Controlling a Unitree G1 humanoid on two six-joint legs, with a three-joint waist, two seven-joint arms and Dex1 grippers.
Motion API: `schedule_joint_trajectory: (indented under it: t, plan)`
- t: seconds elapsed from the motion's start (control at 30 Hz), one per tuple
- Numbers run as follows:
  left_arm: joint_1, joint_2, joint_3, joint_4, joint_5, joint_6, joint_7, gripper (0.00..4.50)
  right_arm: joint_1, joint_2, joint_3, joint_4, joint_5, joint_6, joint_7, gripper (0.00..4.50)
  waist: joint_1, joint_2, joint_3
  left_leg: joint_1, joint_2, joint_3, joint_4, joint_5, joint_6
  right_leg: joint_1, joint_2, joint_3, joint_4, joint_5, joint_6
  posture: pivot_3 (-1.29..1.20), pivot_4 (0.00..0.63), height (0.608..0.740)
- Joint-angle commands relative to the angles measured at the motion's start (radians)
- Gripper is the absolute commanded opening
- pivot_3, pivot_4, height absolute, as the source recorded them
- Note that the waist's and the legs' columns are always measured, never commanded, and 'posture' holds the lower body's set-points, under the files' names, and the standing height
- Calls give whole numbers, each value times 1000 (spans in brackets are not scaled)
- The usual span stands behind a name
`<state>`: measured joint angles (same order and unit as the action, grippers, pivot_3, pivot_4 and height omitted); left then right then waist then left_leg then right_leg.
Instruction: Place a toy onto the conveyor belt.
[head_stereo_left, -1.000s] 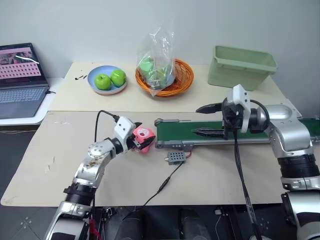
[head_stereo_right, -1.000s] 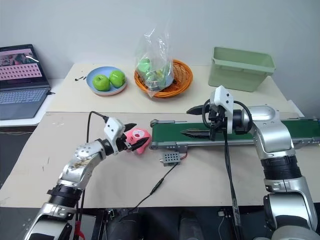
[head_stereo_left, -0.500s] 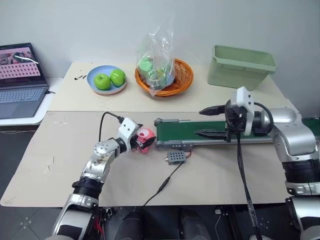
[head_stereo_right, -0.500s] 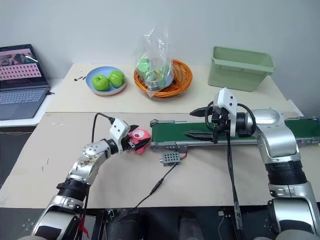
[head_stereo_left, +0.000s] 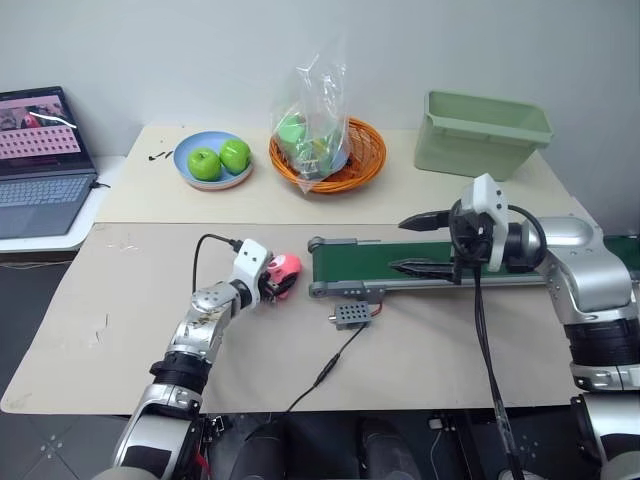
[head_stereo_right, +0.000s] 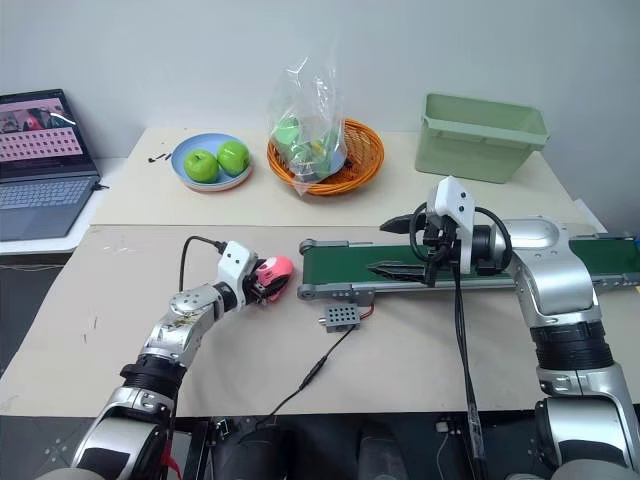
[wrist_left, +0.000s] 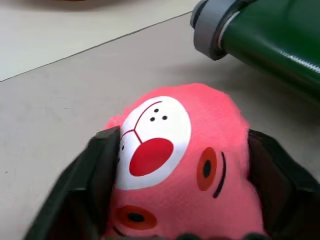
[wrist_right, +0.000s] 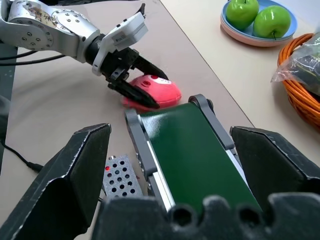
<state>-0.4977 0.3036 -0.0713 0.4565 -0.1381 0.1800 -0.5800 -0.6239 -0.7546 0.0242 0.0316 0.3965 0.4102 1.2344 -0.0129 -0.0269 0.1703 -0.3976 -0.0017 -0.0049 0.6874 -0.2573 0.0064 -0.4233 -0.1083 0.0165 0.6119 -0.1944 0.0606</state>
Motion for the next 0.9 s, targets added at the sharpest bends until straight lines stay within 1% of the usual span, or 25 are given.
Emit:
schedule_joint_trajectory:
  t: [0.03,0.07,0.1,0.23,0.33,0.4,0.53,0.63,0.73,0.83,0.9]
  plan:
    - [-10,-6,19,5,0,-7,4,1921,-24,-16,-26,-19,5,-14,-2,4500,1,0,0,0,0,0,0,0,0,0,0,0,0,0,0,0,150,740]
    - [-10,-5,17,-2,4,-9,1,1543,-24,-16,-26,-19,5,-15,-3,4500,1,0,0,0,0,0,0,0,0,0,0,0,0,0,0,0,150,740]
    - [-10,-5,19,-8,7,-10,4,1385,-23,-15,-25,-19,4,-16,-3,4500,1,0,0,0,0,0,0,0,0,0,0,0,0,0,0,0,150,740]
    - [-7,2,73,-76,-26,-24,27,1385,-21,-13,-25,-23,4,-15,-5,4500,0,0,0,0,0,0,0,0,0,0,0,0,0,0,0,0,150,740]
    - [-3,43,103,-157,-4,-98,45,1385,-15,-16,-30,-27,6,-14,-9,4500,0,0,0,-1,0,0,0,0,0,-1,0,0,0,0,0,0,150,740]
    - [-14,63,108,-211,-7,-115,32,1385,-12,-19,-34,-28,6,-13,-10,4500,1,0,0,-1,0,0,0,0,0,-1,0,0,0,0,0,0,150,740]
    - [-67,98,56,-272,13,-143,-35,1385,-12,-20,-34,-32,9,-9,-15,4500,9,0,0,-1,0,0,0,0,0,0,0,0,0,0,0,0,150,740]
    - [-122,94,9,-271,28,-146,-84,1385,-12,-22,-35,-35,11,-8,-19,4500,18,0,0,-1,0,0,0,0,0,0,0,-1,0,0,0,0,150,740]
    - [-185,74,-53,-233,38,-157,-152,1385,-8,-23,-39,-49,16,-1,-25,4500,19,0,0,-2,0,0,0,0,0,0,0,0,0,0,0,0,150,740]
    - [-228,27,-82,-183,-10,-133,-234,1385,3,-27,-45,-69,23,7,-31,4500,19,0,0,-2,0,0,0,0,0,0,0,-1,0,0,0,0,150,740]
    - [-266,3,-121,-106,13,-155,-283,1385,16,-34,-55,-88,31,16,-34,4500,19,0,0,-2,0,0,0,0,0,0,0,-1,0,0,0,0,150,740]
